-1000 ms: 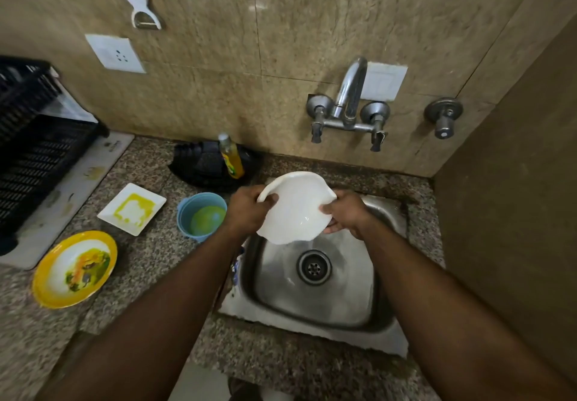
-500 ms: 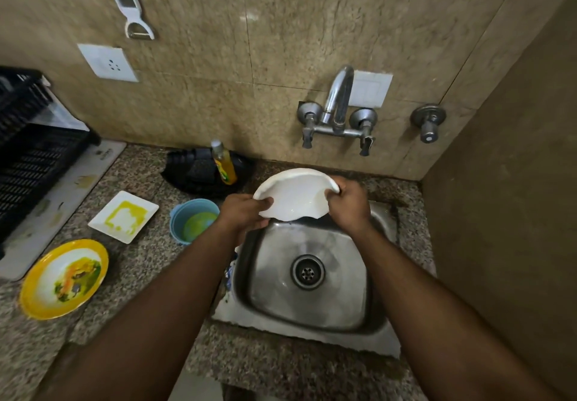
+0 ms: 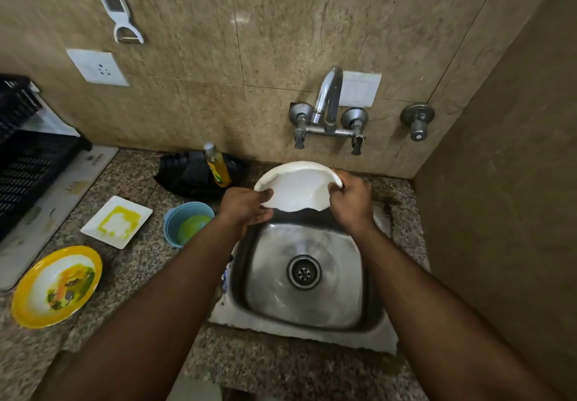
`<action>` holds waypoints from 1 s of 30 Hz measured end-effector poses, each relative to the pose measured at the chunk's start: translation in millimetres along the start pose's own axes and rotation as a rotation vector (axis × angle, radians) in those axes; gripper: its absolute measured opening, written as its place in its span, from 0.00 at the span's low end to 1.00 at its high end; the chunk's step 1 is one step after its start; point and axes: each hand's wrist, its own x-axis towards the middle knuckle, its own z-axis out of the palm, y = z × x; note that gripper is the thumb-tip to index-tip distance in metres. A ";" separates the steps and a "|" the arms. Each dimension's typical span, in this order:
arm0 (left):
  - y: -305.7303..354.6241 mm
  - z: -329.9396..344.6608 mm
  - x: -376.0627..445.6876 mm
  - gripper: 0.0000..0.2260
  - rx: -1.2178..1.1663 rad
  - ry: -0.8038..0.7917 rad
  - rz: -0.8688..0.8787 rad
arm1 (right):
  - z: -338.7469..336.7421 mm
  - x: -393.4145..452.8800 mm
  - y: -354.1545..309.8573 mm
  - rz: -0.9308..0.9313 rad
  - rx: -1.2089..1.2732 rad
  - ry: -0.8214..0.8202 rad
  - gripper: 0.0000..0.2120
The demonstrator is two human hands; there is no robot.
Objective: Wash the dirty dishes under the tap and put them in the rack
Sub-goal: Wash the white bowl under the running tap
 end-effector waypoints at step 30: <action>-26.6 -63.8 -19.5 0.17 -0.227 -0.097 0.058 | 37.6 -11.7 13.9 1.242 1.235 -0.518 0.20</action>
